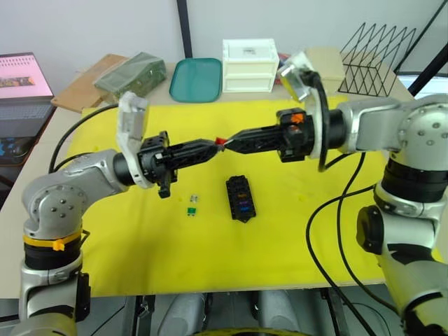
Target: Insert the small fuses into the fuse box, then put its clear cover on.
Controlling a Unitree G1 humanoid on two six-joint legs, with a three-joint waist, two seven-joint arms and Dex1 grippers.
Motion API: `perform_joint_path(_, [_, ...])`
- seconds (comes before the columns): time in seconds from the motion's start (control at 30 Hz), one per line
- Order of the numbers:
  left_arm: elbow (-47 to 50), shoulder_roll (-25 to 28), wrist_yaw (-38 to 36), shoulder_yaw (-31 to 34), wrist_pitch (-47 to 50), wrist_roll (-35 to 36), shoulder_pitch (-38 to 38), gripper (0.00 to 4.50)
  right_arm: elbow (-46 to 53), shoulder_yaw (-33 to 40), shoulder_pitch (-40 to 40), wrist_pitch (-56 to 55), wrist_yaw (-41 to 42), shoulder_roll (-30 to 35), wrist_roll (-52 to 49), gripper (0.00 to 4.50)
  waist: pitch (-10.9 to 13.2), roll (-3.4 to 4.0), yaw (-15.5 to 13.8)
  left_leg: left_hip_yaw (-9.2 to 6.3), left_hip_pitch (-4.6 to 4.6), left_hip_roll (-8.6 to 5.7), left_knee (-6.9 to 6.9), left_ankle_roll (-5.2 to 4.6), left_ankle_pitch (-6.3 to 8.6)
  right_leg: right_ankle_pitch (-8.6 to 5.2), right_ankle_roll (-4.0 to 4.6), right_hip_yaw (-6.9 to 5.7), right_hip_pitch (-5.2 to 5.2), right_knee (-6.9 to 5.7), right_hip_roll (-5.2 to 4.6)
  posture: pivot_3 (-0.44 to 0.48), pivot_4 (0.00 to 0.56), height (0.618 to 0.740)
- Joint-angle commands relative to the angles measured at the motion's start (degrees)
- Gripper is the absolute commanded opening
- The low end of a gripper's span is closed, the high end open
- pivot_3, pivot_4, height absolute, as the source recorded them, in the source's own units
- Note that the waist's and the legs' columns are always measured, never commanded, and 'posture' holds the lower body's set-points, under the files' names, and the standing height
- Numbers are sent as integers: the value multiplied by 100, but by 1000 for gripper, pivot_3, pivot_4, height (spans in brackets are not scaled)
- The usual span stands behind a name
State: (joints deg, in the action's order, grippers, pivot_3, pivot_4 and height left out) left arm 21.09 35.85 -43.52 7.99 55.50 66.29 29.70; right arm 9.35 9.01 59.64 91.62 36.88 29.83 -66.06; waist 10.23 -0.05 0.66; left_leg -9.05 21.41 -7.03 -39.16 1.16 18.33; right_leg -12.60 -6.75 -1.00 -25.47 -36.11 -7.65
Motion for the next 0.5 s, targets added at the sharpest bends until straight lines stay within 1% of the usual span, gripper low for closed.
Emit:
perform_joint_path(0.03, [100,128,-38,-74,-51,-210,61,1633,202,-105,144,-214,256,174,-57,0,0,0,0,0,0,0,0,0,0,0,0,0,0,0,0,0,150,740])
perform_joint_path(0.1, [66,223,-198,-118,-78,-329,86,2348,305,-369,72,-412,481,419,130,0,0,0,2,1,0,0,1,0,0,0,0,0,0,0,0,0,150,740])
perform_joint_path(0.13, [51,322,-332,-177,-112,-448,86,2641,405,-580,0,-605,649,598,299,0,0,0,0,0,0,0,1,0,0,0,0,0,-1,0,0,0,150,740])
perform_joint_path(0.17, [53,439,-507,-287,-206,-645,56,3030,576,-893,-114,-926,895,851,571,0,0,0,0,1,1,0,2,0,0,0,0,0,-2,1,1,0,150,740])
perform_joint_path(0.2, [70,556,-696,-454,-372,-922,-11,3448,726,-1173,-249,-1288,1159,1070,843,0,0,0,-1,2,1,0,2,-2,1,-1,-1,0,-2,2,1,0,150,740])
perform_joint_path(0.23, [90,678,-902,-699,-619,-1300,-112,3755,868,-1476,-419,-1815,1464,1288,1219,0,0,0,-2,4,0,0,2,-4,2,-1,-1,-1,-1,2,1,0,150,740])
perform_joint_path(0.27, [98,775,-1089,-961,-902,-1685,-225,4172,952,-1746,-582,-2349,1738,1463,1596,0,0,0,-2,7,0,-1,3,-5,3,-1,-2,-5,-1,5,2,0,150,740])
perform_joint_path(0.3, [76,835,-1229,-1192,-1160,-2019,-320,4473,971,-1972,-716,-2807,1965,1591,1928,0,0,0,-1,14,-2,-1,4,-7,4,-2,-3,-4,0,5,1,0,150,740])
perform_joint_path(0.4, [-116,943,-1590,-1873,-2042,-3069,-561,4473,829,-2418,-1125,-4221,2547,1719,2824,0,2,-2,7,39,-4,0,4,-12,7,3,-12,13,-3,7,1,0,150,740])
perform_joint_path(0.5, [-379,874,-1803,-2231,-2589,-3671,-635,4473,582,-2636,-1423,-5222,2939,1683,3443,0,2,-2,-1,54,-5,2,4,-14,8,6,-16,27,-10,7,3,0,150,740])
